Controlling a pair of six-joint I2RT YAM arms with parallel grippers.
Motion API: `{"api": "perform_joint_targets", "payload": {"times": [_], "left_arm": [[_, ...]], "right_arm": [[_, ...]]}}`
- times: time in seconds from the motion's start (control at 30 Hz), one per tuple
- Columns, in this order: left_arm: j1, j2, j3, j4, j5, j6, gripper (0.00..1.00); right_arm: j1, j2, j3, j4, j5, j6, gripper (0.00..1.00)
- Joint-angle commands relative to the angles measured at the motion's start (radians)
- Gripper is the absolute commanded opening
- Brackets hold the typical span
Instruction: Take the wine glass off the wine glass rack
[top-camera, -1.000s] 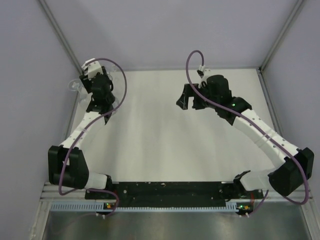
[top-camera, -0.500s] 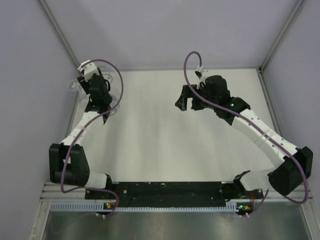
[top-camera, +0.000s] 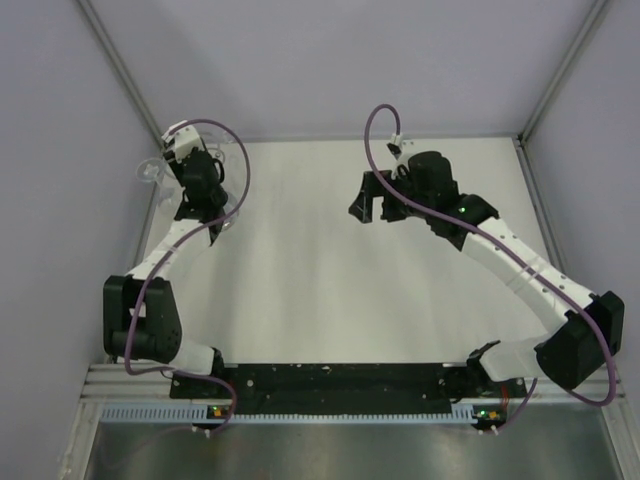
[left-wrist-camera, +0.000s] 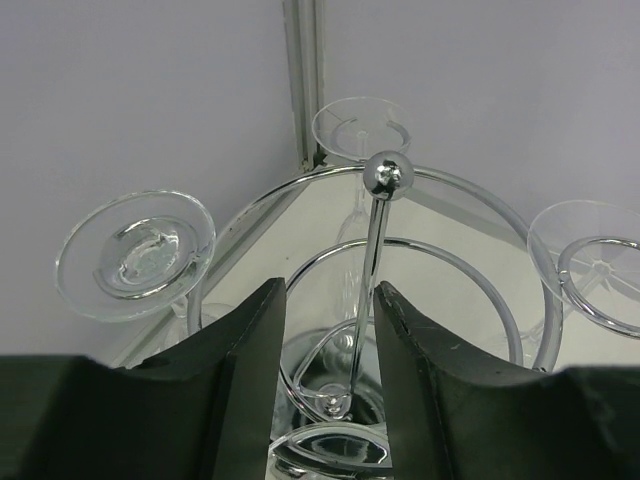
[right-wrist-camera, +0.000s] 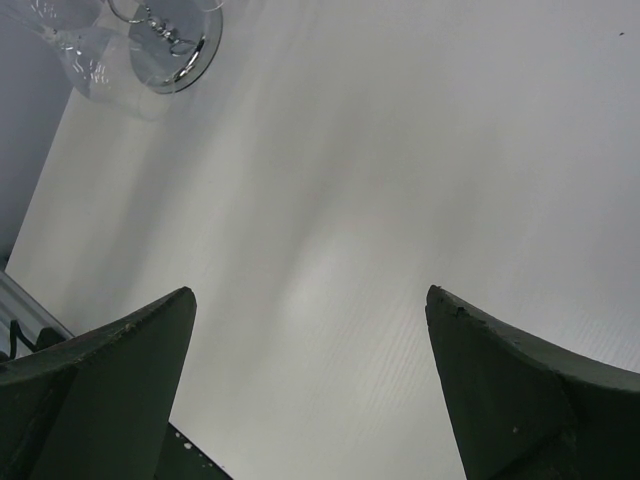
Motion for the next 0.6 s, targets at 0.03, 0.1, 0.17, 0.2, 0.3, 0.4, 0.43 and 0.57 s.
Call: {"api": "perform_joint_targets", "payload": {"times": [0.03, 0.1, 0.17, 0.2, 0.3, 0.4, 0.43, 0.57], "left_arm": [[0.005, 0.015, 0.044, 0.067, 0.021, -0.01, 0.43], [0.005, 0.021, 0.047, 0.073, 0.025, -0.007, 0.42], [0.005, 0.026, 0.047, 0.081, 0.027, -0.004, 0.41], [0.005, 0.027, 0.047, 0.085, 0.027, -0.001, 0.38], [0.005, 0.029, 0.044, 0.102, 0.028, 0.01, 0.33], [0.005, 0.034, 0.044, 0.108, 0.03, 0.019, 0.23], [0.005, 0.035, 0.046, 0.11, 0.033, 0.024, 0.19], [0.005, 0.04, 0.047, 0.111, 0.028, 0.032, 0.01]], "right_arm": [[0.021, 0.011, -0.003, 0.04, -0.009, -0.018, 0.98], [0.021, 0.013, -0.004, 0.042, -0.01, -0.018, 0.98], [0.019, 0.016, -0.004, 0.04, -0.012, -0.018, 0.98], [0.021, 0.016, -0.007, 0.04, -0.015, -0.02, 0.98], [0.024, 0.019, -0.009, 0.04, -0.017, -0.02, 0.98], [0.027, 0.022, -0.007, 0.039, -0.018, -0.023, 0.98], [0.027, 0.025, -0.007, 0.04, -0.02, -0.021, 0.98], [0.032, 0.03, -0.007, 0.04, -0.023, -0.023, 0.98]]}}
